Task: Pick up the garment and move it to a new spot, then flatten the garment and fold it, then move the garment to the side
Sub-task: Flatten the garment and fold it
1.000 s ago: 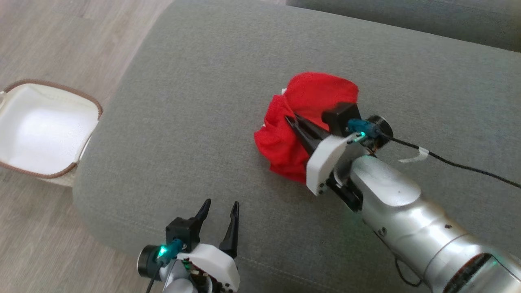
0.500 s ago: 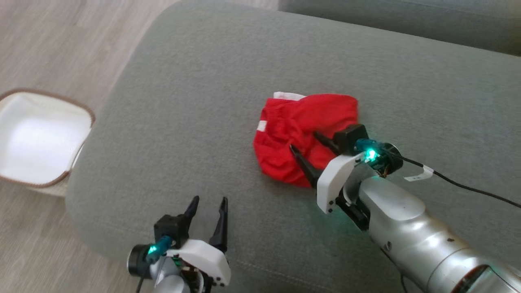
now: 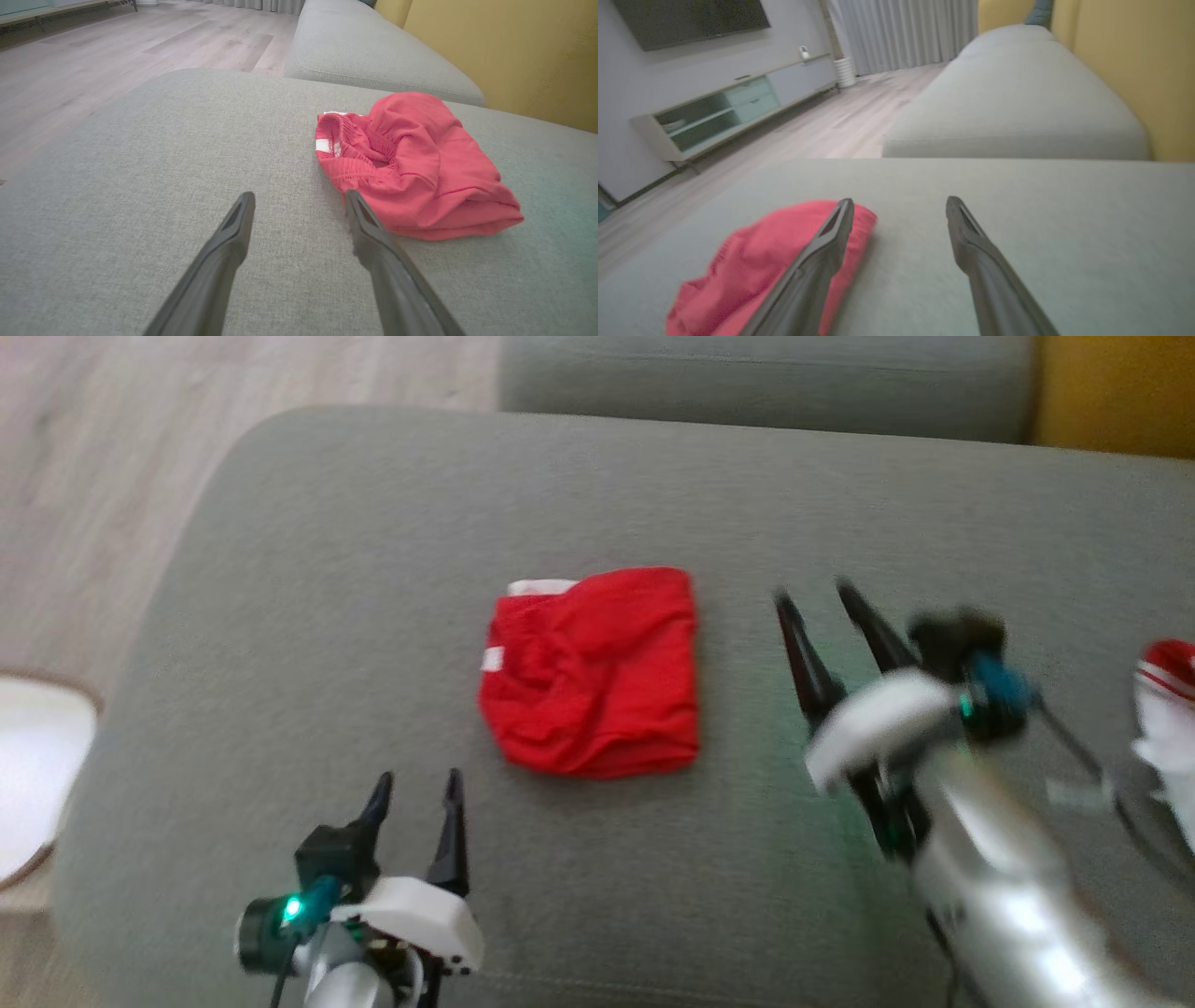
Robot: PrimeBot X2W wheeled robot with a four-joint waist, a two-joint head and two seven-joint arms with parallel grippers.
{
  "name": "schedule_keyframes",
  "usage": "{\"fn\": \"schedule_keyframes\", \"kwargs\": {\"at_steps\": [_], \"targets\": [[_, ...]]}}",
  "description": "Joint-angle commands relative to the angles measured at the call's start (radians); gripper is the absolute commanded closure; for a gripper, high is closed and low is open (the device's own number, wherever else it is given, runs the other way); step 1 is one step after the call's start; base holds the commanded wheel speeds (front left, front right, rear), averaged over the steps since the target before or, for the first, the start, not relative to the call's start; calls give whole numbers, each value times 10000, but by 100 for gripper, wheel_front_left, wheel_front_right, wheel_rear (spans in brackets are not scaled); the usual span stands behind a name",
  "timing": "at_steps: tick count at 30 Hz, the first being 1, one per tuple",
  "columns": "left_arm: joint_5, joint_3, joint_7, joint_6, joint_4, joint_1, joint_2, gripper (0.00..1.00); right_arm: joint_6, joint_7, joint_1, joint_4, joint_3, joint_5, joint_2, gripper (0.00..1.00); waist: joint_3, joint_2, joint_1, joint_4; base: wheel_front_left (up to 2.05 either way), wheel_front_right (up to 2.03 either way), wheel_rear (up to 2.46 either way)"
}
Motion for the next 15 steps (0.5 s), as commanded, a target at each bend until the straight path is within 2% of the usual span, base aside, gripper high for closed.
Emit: {"fn": "schedule_keyframes", "kwargs": {"at_steps": [1, 5, 7, 12, 15], "targets": [[134, 468, -61, 91, -339, -190, 72, 0, 65, -108, 431, -518, -248, -362, 185, 0, -183, 0, 0, -576, 0, 0, 0], [342, 946, -61, 177, -453, -30, 72, 0, 65, -109, 1514, -1403, -1658, -1354, 340, 0, -238, 0, 0, -1129, 0, 0, 0], [480, 1228, -61, 215, -526, 78, 72, 0, 65, -109, 1933, -1734, -2042, -1705, 438, 0, -243, 0, 0, -1387, 0, 0, 0], [909, 1698, -61, 182, -530, 364, 72, 0, 65, -109, 2808, -2224, -2548, -2141, 543, 0, -275, 0, 0, -1795, 0, 0, 0], [974, 1859, -61, 194, -549, 501, 72, 0, 65, -110, 3134, -2407, -2453, -1924, 550, 0, -243, 0, 0, -1921, 0, 0, 0]]}}
